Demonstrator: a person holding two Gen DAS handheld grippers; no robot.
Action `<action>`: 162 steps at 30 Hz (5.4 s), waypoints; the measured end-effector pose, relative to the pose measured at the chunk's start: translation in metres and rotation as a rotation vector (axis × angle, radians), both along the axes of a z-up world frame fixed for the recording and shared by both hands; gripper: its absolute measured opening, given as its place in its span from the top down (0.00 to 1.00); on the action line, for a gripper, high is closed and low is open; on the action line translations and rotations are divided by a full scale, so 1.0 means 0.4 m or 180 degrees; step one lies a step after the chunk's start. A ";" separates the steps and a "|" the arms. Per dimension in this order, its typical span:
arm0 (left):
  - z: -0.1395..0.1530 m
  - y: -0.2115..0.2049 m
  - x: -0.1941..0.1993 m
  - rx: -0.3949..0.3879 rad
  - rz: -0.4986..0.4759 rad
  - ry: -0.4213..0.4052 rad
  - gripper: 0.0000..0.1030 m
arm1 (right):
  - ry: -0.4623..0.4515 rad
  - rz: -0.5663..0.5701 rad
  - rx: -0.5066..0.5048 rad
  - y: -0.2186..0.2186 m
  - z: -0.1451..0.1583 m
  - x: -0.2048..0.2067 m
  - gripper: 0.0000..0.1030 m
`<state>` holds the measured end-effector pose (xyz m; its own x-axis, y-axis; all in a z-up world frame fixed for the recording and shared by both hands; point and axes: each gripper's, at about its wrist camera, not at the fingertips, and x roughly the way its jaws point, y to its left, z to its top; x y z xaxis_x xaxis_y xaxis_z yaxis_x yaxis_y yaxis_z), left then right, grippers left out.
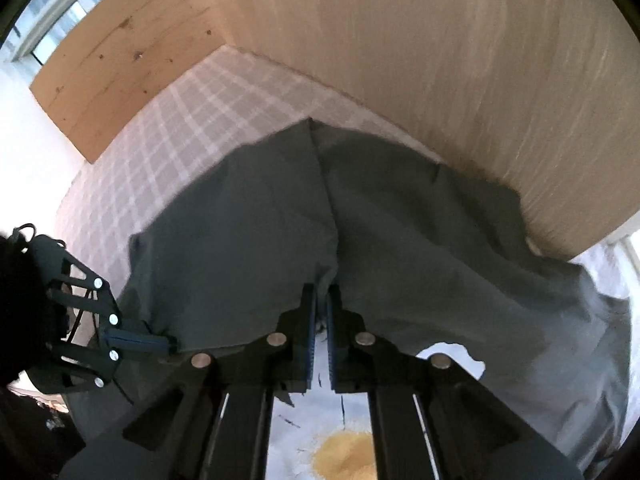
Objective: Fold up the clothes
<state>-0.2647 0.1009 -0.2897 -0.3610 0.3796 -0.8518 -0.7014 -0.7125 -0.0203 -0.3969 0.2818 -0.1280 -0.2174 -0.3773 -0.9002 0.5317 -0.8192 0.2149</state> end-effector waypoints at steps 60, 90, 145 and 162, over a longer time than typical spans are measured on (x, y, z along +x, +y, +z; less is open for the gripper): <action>0.043 -0.326 0.826 0.0302 0.2227 -0.0640 0.68 | 0.0614 -0.0217 0.0387 -0.226 0.120 0.127 0.56; -0.025 -0.356 0.875 0.0234 0.1754 -0.0759 0.62 | 0.0330 -0.0877 0.0591 -0.262 0.014 0.030 0.55; 0.051 0.079 0.959 0.0488 0.1237 -0.0797 0.96 | -0.0280 -0.1816 -0.0576 0.246 -0.072 0.093 0.92; 0.058 -0.098 0.997 0.0184 0.1773 -0.0727 0.80 | 0.0150 -0.1373 0.0163 0.173 -0.005 0.073 0.63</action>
